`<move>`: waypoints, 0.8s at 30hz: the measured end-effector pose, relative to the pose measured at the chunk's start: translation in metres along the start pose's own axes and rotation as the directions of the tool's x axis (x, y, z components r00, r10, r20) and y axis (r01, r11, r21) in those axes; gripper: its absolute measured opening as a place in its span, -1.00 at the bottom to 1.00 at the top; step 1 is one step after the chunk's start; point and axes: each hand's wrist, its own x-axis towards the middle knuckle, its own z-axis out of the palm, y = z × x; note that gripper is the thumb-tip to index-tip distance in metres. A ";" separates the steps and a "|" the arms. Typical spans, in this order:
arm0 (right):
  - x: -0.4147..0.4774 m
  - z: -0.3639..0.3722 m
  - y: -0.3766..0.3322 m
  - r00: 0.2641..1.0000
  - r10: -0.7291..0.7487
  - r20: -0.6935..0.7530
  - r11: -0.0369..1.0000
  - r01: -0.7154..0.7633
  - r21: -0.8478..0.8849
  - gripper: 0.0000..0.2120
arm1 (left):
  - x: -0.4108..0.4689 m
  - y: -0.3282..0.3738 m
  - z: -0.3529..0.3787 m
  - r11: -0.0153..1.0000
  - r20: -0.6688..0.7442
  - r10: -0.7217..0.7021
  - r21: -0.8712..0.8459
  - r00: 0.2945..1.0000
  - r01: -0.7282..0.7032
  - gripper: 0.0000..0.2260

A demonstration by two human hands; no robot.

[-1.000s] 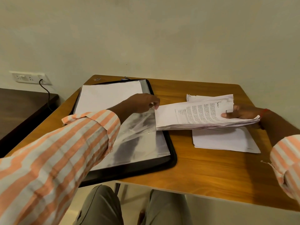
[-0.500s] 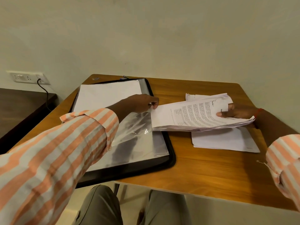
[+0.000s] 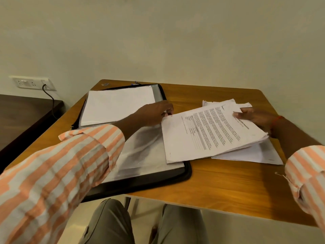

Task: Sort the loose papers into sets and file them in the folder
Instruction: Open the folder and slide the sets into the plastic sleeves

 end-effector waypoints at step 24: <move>0.012 0.138 0.001 0.969 -0.199 -0.145 0.944 0.150 -0.295 -0.73 | -0.106 0.065 0.065 0.971 0.010 -0.235 -0.038 0.972 0.235 -0.19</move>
